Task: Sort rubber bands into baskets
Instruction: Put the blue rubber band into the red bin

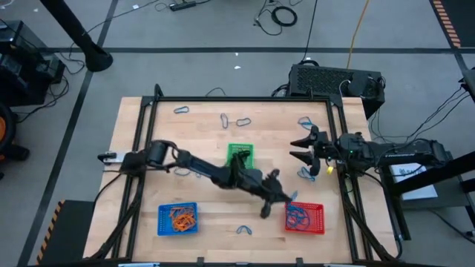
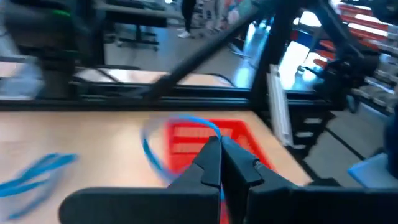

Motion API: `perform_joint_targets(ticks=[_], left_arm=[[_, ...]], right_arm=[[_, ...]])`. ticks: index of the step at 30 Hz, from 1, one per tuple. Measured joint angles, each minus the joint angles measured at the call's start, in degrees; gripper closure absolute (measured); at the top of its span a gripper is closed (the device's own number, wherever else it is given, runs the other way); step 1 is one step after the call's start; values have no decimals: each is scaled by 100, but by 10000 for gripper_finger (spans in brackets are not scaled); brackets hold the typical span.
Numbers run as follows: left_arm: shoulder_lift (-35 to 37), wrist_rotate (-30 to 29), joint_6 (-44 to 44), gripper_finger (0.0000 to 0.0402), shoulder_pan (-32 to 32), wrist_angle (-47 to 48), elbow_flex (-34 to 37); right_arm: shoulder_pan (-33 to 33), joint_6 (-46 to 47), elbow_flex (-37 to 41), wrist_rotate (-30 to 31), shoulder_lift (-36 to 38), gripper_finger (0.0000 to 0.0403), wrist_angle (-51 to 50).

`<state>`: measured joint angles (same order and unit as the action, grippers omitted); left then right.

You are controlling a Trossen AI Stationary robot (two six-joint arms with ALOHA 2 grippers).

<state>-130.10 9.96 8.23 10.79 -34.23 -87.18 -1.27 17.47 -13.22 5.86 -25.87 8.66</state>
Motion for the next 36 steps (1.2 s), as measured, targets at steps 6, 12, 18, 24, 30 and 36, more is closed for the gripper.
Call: perform_joint_targets(ticks=[6,12,18,24,30,36], left_arm=[[-714,-7,48,402,322,96,-777],[-970,-274,46,395,476,82,-1182],[-970,-416,186,348,489,113,-1183],[-964,-228,501,297,470,1781,-1687],[-964,-223,466,281,456,2830,-2281],[-955,-181,212,281,452,3950,-2942]], right_arm=[[43,121,-4,10,7,206,64],[124,158,-4,14,-33,206,107],[219,151,-4,14,-75,206,158],[220,126,-4,12,-144,206,234],[219,114,-8,12,-283,206,418],[220,117,-8,12,-424,206,489]])
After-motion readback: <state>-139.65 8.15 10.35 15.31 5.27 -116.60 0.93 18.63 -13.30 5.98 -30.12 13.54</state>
